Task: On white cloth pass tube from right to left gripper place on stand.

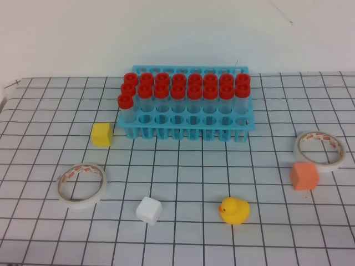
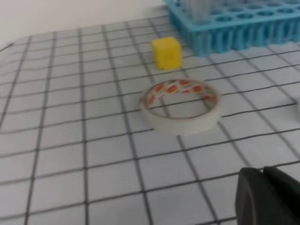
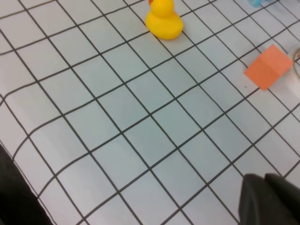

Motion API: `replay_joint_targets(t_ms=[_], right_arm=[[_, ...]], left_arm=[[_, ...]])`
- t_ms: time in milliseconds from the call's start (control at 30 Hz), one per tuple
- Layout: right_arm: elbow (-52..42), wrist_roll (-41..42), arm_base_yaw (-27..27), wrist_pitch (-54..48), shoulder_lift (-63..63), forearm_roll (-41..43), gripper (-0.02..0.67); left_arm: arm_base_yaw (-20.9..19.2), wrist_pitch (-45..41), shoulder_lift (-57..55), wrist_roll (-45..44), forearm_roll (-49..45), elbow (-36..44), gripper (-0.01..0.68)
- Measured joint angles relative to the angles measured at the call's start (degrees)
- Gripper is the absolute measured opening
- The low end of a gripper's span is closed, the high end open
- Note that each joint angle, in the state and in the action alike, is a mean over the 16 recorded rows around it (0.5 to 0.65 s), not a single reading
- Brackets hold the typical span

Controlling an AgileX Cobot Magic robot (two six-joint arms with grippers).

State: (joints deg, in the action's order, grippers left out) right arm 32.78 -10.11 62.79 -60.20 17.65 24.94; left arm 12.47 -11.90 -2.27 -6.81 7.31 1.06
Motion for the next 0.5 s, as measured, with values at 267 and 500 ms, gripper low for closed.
replay_joint_targets(t_ms=[267, 500], right_arm=[[0.0, 0.0, 0.0, -0.1, 0.0, -0.3, -0.001], [0.0, 0.0, 0.0, -0.1, -0.1, -0.5, -0.001]], left_arm=[[-6.5, -4.7, 2.7, 0.9, 0.3, 0.0, 0.0], [-8.5, -5.9, 2.9, 1.0, 0.3, -0.1, -0.001]])
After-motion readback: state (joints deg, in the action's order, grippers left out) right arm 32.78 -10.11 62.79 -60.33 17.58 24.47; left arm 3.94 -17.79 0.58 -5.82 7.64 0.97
